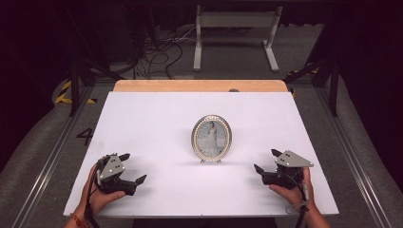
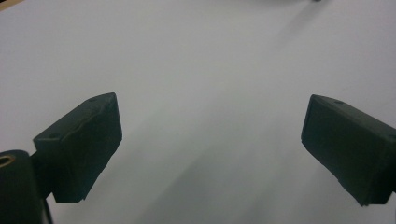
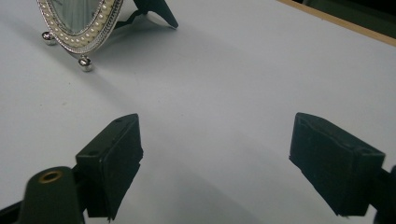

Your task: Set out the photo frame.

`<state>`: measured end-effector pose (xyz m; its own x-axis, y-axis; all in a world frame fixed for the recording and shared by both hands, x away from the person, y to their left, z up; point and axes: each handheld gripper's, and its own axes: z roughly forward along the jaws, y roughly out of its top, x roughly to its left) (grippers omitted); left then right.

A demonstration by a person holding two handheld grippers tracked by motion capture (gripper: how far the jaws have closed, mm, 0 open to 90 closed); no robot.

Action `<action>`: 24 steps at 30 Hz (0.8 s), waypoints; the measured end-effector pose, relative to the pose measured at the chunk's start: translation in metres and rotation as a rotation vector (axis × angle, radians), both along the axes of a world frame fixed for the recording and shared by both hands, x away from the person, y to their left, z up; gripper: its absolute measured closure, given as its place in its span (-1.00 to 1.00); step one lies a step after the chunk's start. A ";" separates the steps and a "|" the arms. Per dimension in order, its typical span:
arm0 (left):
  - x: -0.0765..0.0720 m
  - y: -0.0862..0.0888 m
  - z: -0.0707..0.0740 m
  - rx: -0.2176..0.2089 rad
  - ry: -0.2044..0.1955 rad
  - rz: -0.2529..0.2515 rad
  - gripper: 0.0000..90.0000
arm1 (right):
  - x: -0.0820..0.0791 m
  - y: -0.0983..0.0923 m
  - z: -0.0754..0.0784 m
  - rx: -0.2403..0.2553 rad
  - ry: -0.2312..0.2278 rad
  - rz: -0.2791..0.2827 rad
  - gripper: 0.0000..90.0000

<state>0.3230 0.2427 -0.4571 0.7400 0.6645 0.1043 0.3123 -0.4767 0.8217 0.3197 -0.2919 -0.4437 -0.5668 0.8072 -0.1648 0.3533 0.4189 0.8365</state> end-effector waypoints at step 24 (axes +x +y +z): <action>0.004 0.008 -0.003 -0.010 0.011 0.044 -0.86 | 0.000 0.007 -0.007 -0.035 0.013 0.034 -0.62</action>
<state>0.3275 0.2506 -0.4597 0.7114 0.6972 0.0892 0.3418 -0.4540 0.8229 0.3196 -0.2849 -0.4505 -0.5960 0.7815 -0.1845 0.3494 0.4593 0.8167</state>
